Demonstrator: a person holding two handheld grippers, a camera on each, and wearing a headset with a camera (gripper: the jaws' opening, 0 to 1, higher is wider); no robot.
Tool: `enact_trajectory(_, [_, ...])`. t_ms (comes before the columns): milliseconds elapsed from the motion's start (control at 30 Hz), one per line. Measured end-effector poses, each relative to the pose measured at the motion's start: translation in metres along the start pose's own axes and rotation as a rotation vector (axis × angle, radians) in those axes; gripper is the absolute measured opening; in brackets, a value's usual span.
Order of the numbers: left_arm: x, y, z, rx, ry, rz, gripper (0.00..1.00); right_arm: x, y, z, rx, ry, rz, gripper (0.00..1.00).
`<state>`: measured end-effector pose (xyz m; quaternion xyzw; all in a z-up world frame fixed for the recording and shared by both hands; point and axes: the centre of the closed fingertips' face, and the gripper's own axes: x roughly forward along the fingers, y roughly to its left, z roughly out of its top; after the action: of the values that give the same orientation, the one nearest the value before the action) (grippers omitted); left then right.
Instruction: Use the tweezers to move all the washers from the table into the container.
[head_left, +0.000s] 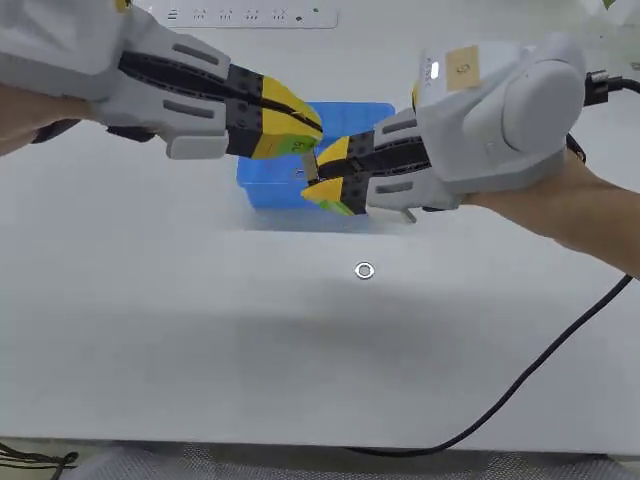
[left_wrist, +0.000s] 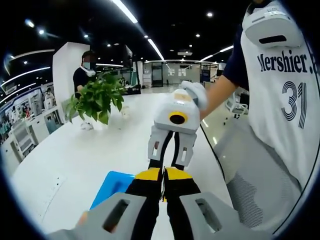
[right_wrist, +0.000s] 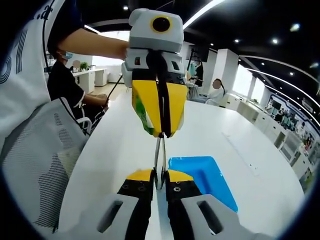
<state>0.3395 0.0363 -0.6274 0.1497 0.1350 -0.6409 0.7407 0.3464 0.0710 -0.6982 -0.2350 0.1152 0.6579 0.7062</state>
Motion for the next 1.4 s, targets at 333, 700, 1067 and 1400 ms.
enact_trajectory(333, [0.003,0.034,0.007,0.04,-0.006,0.006,0.05,-0.001,-0.037,0.002,0.003,-0.014,-0.067,0.1])
enact_trajectory(700, [0.014,0.064,-0.014,0.042,0.017,0.0,0.05,0.015,-0.067,-0.024,0.006,0.022,-0.077,0.1])
enact_trajectory(1067, [0.027,0.081,-0.057,-0.016,0.065,-0.005,0.05,0.043,-0.073,-0.061,0.071,0.072,-0.031,0.1])
enact_trajectory(1400, [0.034,0.083,-0.074,-0.057,0.073,-0.012,0.05,0.052,-0.066,-0.077,0.098,0.088,-0.003,0.1])
